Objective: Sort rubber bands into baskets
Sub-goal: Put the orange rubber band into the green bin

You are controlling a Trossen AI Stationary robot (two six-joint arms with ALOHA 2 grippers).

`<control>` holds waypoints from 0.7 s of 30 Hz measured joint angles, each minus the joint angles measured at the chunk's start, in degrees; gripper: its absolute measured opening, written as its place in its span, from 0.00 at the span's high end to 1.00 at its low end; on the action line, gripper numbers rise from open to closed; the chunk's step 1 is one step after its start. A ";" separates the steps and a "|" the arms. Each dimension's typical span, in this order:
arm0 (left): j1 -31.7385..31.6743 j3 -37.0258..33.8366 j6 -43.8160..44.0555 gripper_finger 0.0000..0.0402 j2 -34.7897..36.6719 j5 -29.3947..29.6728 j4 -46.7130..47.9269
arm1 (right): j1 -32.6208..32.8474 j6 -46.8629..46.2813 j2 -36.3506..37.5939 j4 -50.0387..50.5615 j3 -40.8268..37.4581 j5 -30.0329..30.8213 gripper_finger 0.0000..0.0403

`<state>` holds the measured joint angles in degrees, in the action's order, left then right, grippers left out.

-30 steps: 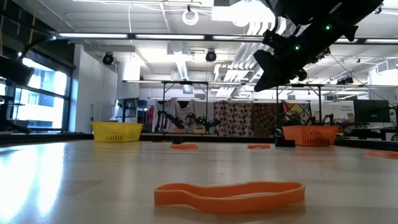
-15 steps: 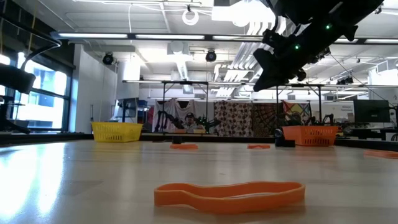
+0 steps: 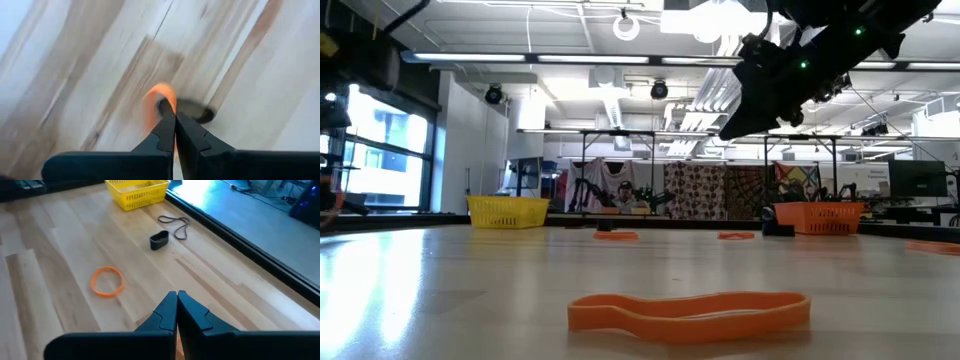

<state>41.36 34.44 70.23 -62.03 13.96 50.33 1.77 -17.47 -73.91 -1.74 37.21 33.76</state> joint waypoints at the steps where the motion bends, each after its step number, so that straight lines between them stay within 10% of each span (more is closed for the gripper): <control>1: 0.00 0.40 -0.22 1.00 0.52 1.11 -0.26 | 0.28 0.00 0.00 0.04 0.00 -0.06 1.00; 21: -7.68 5.42 -18.93 1.00 1.65 10.43 -18.13 | 5.12 7.06 0.00 -10.42 0.00 -9.75 1.00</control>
<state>33.68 39.86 51.30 -60.38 24.39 32.20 6.89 -10.41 -73.91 -12.16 37.21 24.01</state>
